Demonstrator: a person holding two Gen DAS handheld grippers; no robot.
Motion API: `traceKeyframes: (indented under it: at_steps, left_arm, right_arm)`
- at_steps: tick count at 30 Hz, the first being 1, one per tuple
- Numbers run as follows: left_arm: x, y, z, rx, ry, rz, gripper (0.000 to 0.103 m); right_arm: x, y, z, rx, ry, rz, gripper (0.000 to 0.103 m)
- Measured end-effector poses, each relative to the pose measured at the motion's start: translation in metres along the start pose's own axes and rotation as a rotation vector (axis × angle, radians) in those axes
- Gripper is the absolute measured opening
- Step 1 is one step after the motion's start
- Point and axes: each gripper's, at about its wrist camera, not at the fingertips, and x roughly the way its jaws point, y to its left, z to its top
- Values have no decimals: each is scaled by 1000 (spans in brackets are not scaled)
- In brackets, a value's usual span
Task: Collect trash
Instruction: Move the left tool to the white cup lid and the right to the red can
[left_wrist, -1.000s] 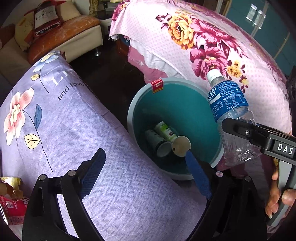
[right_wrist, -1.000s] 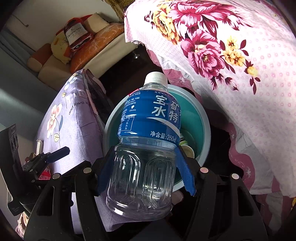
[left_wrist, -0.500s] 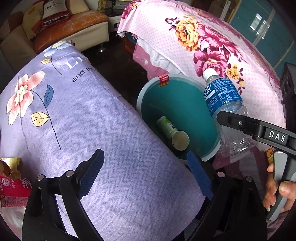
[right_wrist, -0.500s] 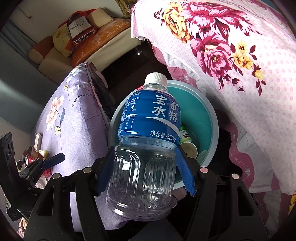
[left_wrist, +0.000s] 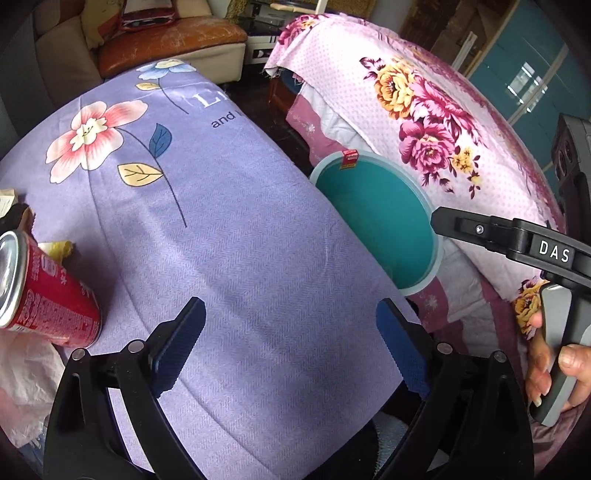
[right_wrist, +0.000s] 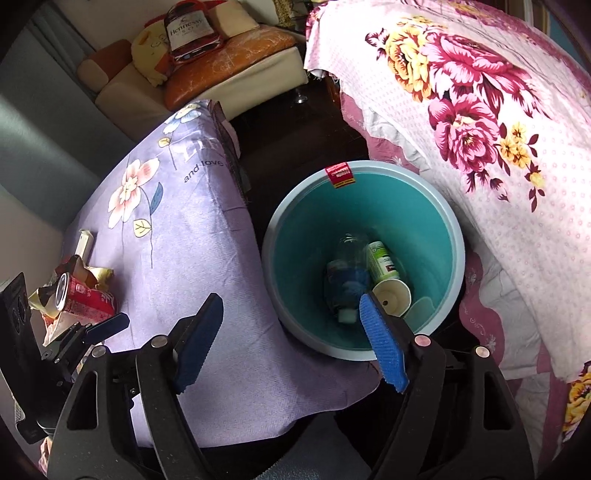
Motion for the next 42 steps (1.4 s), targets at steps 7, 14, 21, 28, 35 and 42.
traceKeyframes:
  at_steps: [7,14,21,28,35,42]
  left_arm:
    - [-37,35,-35,-42,-28,30,94]
    - [-73,81,-76,-113,-54,77,94]
    - [-93,128,-124,-238,-55,130,95]
    - [-83,138,-148,-323,-23,103,95]
    - [-73,137,-155,-348,-8,153,95]
    - [-71,133,-154,-335,-8,218,95]
  right_arm:
    - [0,47,-13,-79,28,10,80]
    - [13,97,-40,-178,99,34,81]
    - [29,138,-73,-274,167,58,82]
    - [34,151,-88,-305,202,71,82]
    - [35,147,-89,-295,207,76,82]
    - [43,144,-92,-289,226,81,82]
